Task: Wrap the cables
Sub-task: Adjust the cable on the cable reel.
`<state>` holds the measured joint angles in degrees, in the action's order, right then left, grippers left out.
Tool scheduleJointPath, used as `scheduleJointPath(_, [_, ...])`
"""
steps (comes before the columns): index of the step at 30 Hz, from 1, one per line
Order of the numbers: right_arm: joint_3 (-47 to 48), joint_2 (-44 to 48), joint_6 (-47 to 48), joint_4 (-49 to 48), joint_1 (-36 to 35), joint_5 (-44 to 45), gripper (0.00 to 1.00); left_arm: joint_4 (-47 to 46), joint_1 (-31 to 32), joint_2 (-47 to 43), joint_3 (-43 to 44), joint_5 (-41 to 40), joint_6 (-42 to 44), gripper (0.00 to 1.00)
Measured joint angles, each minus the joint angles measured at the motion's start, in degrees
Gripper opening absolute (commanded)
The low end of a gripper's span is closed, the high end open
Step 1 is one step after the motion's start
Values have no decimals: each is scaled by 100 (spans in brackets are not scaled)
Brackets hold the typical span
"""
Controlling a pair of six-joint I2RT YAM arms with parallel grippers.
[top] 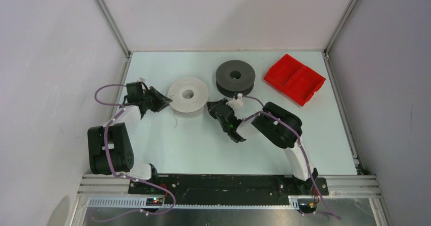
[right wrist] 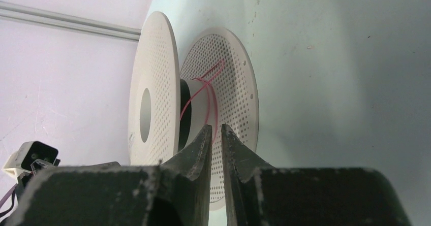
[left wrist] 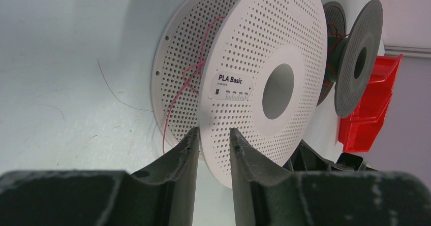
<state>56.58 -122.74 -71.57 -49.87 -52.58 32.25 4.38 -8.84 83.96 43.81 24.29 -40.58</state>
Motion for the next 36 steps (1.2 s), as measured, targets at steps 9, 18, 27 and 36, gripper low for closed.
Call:
scheduleJointPath(9, [-11, 0, 9, -4, 46, -24, 16, 0, -20, -4, 0, 13, 0, 32])
scheduleJointPath(18, [-184, 72, 74, -15, 81, -39, 16, -2, -26, -7, 0, 17, 2, 32])
scheduleJointPath(27, [-560, 190, 289, -433, 422, -170, 17, 0, -35, -7, 0, 39, 0, 32])
scheduleJointPath(36, [-374, 157, 435, -916, 879, -632, 17, -2, -35, -7, 0, 39, 0, 32])
